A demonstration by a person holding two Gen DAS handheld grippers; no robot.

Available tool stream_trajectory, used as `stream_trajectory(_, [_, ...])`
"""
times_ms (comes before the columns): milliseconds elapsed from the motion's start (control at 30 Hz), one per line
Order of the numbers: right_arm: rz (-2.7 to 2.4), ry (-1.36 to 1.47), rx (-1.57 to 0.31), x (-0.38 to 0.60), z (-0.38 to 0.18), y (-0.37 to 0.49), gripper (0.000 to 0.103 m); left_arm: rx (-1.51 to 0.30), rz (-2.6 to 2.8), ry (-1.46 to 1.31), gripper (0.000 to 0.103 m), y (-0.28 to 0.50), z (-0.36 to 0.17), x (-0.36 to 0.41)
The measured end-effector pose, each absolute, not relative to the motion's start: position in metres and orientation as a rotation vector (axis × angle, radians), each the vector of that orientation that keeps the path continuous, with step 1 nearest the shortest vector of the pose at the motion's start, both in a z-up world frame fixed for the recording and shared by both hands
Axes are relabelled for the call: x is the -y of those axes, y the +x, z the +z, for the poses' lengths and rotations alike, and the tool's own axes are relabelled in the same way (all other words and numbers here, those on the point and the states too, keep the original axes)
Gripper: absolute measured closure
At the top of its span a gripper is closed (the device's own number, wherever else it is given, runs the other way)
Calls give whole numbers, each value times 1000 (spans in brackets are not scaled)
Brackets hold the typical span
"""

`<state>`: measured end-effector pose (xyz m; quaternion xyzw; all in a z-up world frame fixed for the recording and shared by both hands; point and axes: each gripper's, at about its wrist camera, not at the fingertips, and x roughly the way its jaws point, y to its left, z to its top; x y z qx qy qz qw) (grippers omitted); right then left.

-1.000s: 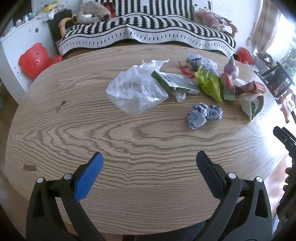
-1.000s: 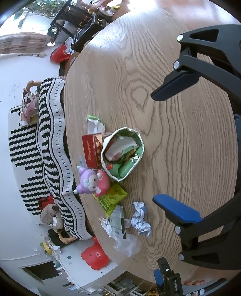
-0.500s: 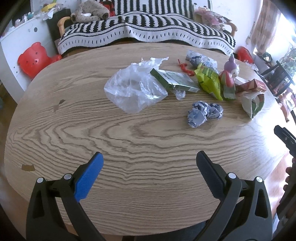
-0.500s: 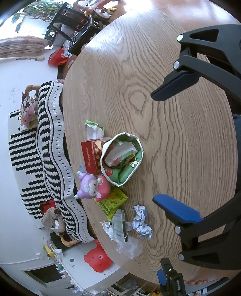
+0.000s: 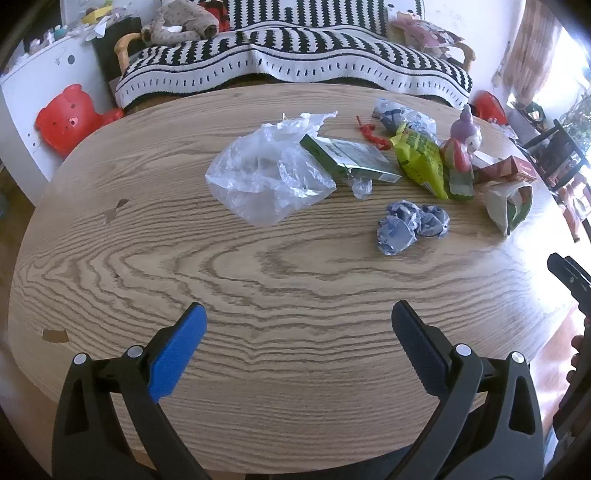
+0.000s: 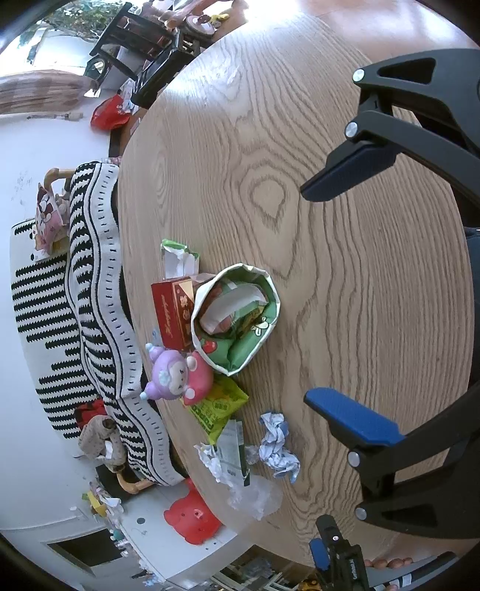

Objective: Collect trash
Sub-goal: 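Move both tools toward the trash on the table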

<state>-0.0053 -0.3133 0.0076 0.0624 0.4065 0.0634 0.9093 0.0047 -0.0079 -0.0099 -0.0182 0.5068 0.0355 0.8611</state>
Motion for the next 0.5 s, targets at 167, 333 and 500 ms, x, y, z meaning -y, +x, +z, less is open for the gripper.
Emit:
stream_trajectory(167, [133,132,-848,314,4,-4,5,-1060,34,-87,5,5,-9,7])
stream_trajectory(333, [138,129,-851,313,3,-4,5,-1078,13,-125,5,7,-9,8])
stream_trajectory(500, [130,137,-851,316,3,-5,5,-1073,29,-91,5,8,-9,10])
